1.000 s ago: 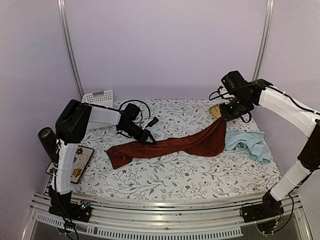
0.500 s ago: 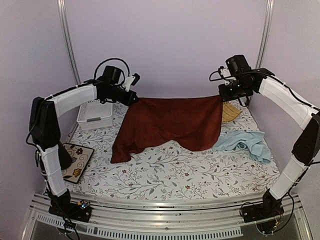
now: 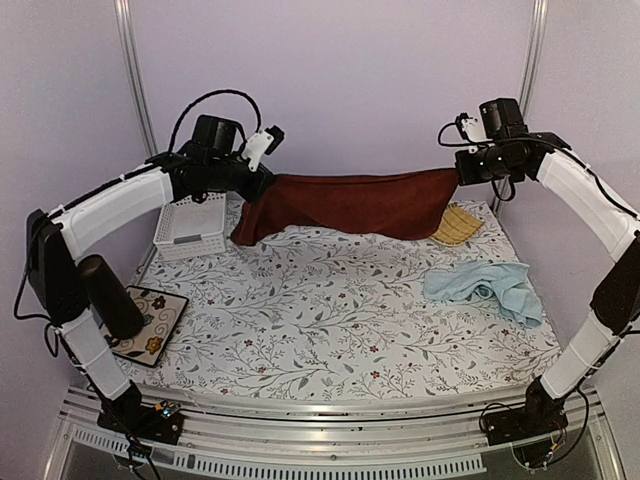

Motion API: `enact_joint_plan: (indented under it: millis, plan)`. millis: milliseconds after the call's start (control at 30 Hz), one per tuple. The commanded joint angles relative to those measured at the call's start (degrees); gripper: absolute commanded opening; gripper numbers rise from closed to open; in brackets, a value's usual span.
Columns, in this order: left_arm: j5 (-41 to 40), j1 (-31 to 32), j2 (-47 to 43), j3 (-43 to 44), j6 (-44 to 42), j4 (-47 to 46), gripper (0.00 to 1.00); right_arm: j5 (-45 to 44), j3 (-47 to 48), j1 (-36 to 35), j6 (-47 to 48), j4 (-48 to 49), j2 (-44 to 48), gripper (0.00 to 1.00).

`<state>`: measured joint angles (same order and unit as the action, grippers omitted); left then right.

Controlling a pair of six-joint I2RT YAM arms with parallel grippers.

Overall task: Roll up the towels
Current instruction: Adjust the towel at the center of the board.

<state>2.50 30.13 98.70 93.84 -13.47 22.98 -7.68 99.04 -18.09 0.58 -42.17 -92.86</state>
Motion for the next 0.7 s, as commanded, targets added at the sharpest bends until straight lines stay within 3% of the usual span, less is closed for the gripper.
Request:
enact_joint_plan:
  millis: [0,167,267,333,433,500,600,667]
  plan:
    - [1.69,4.57,-2.07,-10.92,-0.46,2.94,0.00,1.07,-7.32,0.41,-0.22,-6.34,6.00,0.02]
    - [10.77,8.58,-2.04,-19.61,2.15,5.28,0.00,-0.40,-11.90,0.33,-2.35,-11.11,9.26,0.02]
    - [18.72,8.89,-1.60,-20.73,2.50,5.95,0.23,-2.35,-13.09,0.36,-1.29,-12.86,9.53,0.02]
    - [22.39,8.79,-1.38,-20.29,2.09,6.76,0.44,-3.66,-14.14,0.41,-1.20,-13.19,9.82,0.02]
    - [25.81,8.52,-0.38,-18.95,1.24,7.92,0.64,-4.36,-14.95,0.33,-1.24,-14.01,9.53,0.02]
    - [24.63,8.04,0.26,-18.55,1.12,7.92,0.75,-5.03,-15.42,0.33,-1.28,-14.12,9.39,0.02]
    - [16.70,6.37,1.88,-17.38,2.67,6.76,0.86,-5.87,-15.19,0.29,-1.20,-14.04,9.19,0.02]
    - [10.96,4.57,6.37,-14.02,4.78,7.52,0.88,-5.85,-15.03,0.31,-1.23,-14.08,9.08,0.02]
